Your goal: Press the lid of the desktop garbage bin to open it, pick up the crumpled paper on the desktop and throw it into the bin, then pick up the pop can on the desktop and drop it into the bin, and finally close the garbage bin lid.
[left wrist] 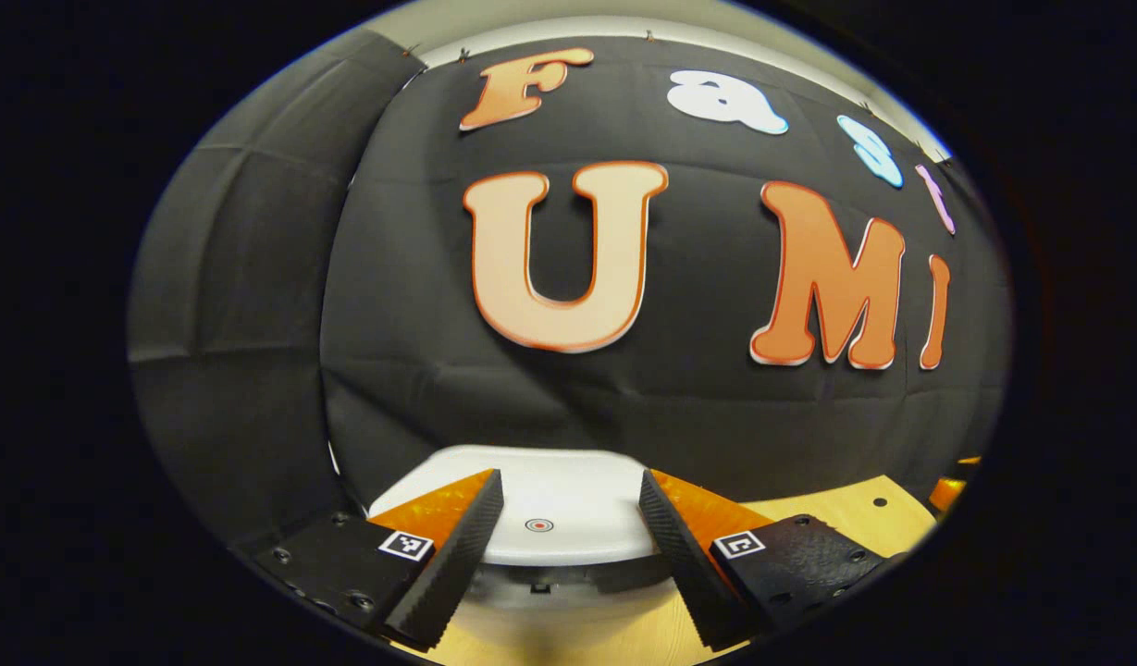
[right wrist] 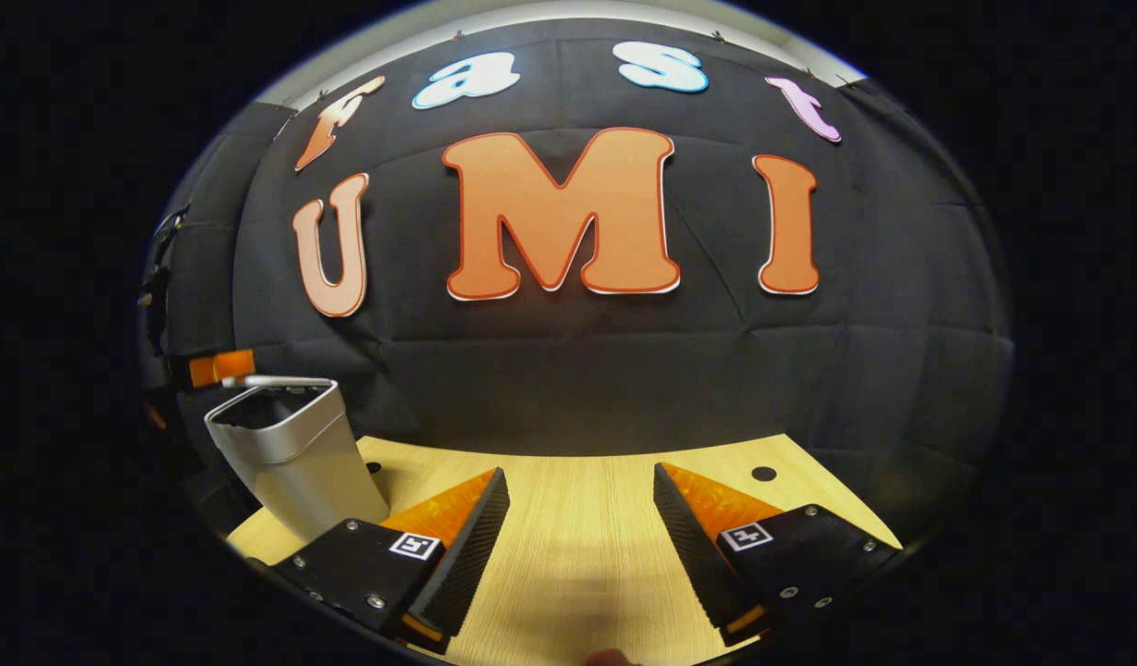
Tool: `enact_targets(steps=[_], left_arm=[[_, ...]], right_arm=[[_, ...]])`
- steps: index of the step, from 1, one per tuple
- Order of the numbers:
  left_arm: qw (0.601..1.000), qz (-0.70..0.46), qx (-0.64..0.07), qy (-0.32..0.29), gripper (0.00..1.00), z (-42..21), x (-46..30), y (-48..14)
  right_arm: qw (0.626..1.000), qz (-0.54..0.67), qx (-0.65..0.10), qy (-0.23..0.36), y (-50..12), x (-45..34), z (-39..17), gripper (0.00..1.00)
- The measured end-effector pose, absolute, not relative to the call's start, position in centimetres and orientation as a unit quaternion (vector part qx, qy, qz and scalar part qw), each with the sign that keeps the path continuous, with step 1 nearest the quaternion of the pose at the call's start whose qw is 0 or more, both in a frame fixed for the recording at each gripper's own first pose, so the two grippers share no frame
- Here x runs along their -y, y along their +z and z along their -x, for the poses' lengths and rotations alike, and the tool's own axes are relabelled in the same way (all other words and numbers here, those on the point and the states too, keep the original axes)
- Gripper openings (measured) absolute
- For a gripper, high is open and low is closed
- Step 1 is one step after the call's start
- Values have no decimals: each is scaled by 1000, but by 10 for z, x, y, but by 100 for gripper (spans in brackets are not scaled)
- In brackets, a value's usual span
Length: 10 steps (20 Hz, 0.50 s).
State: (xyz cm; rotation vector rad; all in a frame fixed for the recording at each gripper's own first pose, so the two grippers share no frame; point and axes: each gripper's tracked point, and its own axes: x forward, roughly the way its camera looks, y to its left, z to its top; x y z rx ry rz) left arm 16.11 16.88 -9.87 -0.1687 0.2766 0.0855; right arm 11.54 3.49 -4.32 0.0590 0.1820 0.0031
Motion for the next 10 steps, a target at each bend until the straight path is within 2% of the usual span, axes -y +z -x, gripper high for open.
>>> enact_targets(steps=[2,4,6,8,10], left_arm=[[985,62,-157,46,94,-157,-165,-124],[991,62,-105,47,95,-158,-167,-112],[991,53,-118,44,96,-151,-163,-127],[995,49,-78,46,99,-157,-165,-111],[995,36,-83,49,95,-151,-163,-105]], right_arm=[[996,-26,-91,2,-44,-35,-114,94],[996,-22,-92,1,-44,-35,-113,94],[995,-18,-97,4,-48,-37,-111,94],[995,-15,-99,7,-49,-39,-108,94],[995,-15,-97,7,-45,-38,-107,94]])
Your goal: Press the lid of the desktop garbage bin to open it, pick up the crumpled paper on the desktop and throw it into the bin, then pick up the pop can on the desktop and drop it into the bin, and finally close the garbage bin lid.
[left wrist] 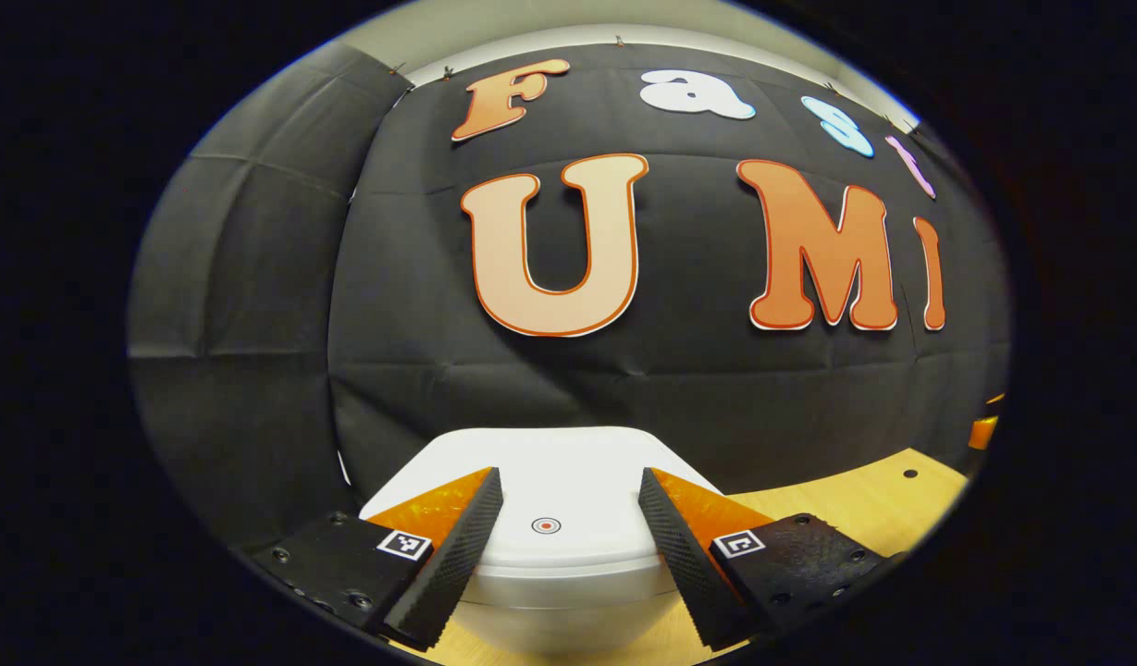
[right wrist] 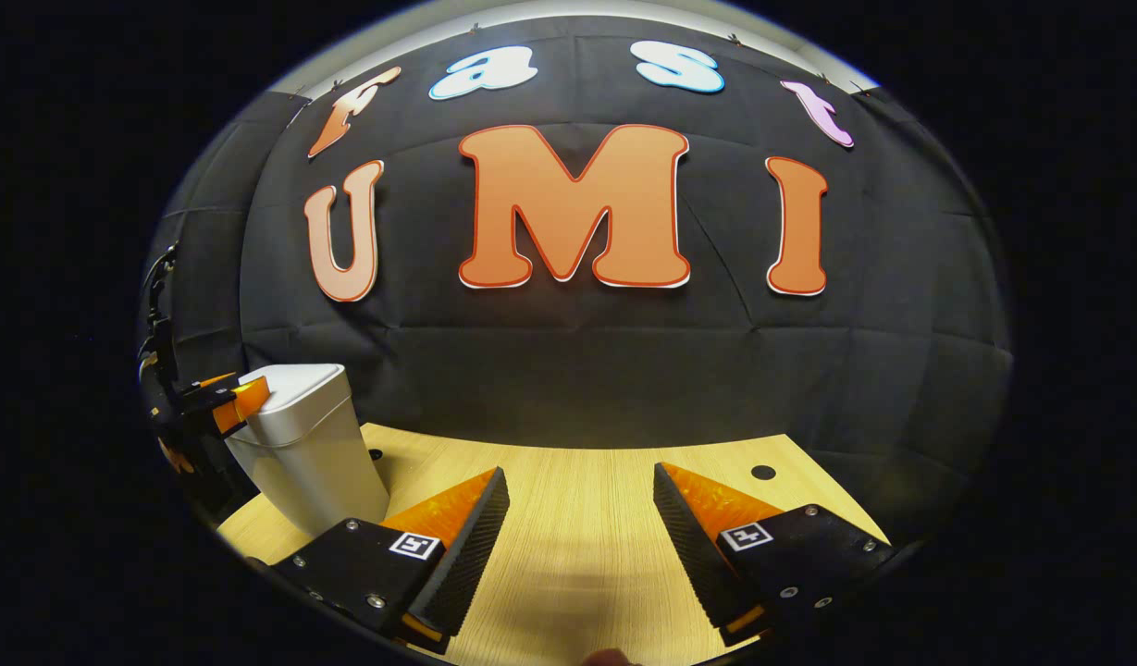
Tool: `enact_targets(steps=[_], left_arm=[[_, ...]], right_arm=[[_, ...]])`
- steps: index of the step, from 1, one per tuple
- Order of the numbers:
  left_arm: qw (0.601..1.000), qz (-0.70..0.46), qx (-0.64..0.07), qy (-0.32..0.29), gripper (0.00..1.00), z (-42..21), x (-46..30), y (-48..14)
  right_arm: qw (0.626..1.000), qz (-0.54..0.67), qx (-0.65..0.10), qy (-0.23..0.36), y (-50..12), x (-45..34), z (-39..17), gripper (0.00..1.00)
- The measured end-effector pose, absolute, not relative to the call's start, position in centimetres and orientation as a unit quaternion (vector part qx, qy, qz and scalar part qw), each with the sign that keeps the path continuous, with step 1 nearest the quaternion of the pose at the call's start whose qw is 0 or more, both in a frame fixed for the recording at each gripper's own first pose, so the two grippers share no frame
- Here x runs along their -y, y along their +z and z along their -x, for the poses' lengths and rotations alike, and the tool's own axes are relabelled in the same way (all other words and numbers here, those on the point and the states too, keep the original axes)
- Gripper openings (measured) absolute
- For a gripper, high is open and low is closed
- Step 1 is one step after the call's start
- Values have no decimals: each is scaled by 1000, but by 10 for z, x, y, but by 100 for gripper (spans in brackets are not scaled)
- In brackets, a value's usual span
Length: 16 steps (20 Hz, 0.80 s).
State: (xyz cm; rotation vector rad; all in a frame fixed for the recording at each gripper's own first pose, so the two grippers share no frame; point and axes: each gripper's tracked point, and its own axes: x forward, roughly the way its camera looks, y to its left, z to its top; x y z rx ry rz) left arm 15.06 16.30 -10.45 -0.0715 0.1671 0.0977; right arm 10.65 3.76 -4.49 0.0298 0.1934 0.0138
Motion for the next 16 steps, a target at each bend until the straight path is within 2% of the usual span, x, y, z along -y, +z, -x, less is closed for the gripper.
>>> enact_targets(steps=[3,6,8,9,12,16], left_arm=[[998,29,-42,44,94,-135,-146,-54],[998,58,-23,10,94,-122,-106,-8],[995,87,-22,-38,96,-108,-66,4],[993,101,-27,-52,94,-99,-50,4],[989,129,-48,-61,94,-80,-20,0],[992,112,-30,-56,94,-56,16,7]], right_arm=[[996,-16,-86,-2,-35,-25,-102,94],[997,-27,-69,-7,-18,-17,-96,94],[997,-33,-65,-2,-12,-16,-92,94],[997,-36,-62,0,-9,-15,-89,94],[998,-32,-52,3,-4,-9,-79,94],[998,-39,-49,-2,-7,3,-69,94]])
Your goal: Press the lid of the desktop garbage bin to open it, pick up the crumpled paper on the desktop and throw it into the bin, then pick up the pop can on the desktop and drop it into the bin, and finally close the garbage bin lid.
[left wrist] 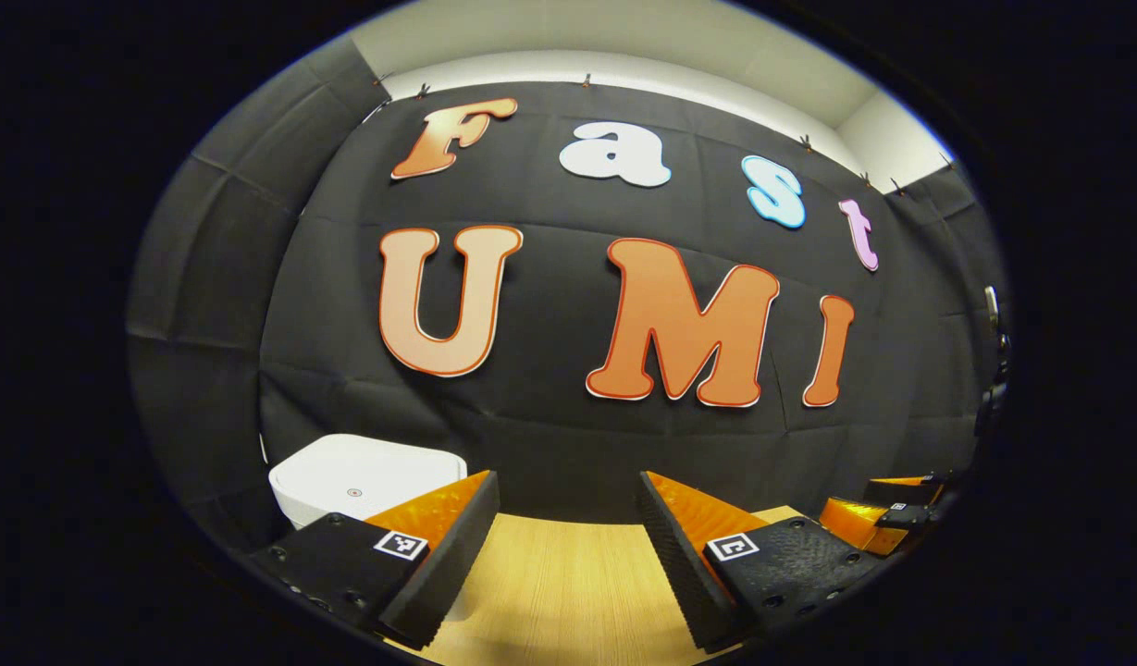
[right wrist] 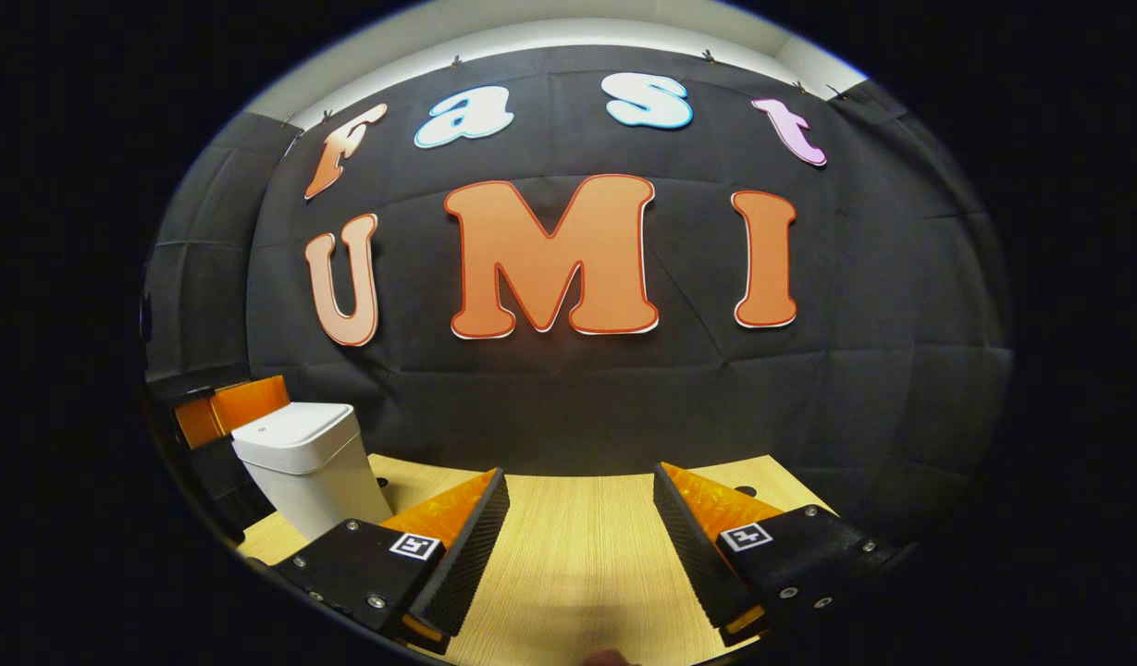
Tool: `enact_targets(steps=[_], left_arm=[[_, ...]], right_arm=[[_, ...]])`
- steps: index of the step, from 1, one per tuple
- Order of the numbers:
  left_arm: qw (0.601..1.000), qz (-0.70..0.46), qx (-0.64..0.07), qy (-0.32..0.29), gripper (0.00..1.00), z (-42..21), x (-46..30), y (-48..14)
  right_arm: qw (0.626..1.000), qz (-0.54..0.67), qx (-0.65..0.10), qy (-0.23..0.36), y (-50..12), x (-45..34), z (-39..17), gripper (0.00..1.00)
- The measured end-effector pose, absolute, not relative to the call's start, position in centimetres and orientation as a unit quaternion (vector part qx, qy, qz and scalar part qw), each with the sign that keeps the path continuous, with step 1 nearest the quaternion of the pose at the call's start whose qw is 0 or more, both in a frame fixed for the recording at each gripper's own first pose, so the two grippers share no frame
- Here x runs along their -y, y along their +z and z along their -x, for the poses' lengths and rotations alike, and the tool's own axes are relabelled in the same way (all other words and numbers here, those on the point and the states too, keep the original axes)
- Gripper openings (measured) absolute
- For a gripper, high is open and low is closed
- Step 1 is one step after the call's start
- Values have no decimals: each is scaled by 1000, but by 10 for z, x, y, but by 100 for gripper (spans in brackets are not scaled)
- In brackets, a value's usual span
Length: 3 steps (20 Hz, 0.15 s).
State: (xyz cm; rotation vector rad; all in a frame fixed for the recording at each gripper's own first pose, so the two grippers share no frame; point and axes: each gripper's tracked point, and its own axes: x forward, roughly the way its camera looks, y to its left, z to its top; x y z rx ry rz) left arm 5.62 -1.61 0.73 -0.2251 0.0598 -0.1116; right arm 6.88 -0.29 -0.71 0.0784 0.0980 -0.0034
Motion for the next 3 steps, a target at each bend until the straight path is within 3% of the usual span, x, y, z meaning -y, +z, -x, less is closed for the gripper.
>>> enact_targets(steps=[3], left_arm=[[993,92,-30,-74,94,-47,47,1]], right_arm=[[998,-45,-47,-12,-10,15,-62,94]])
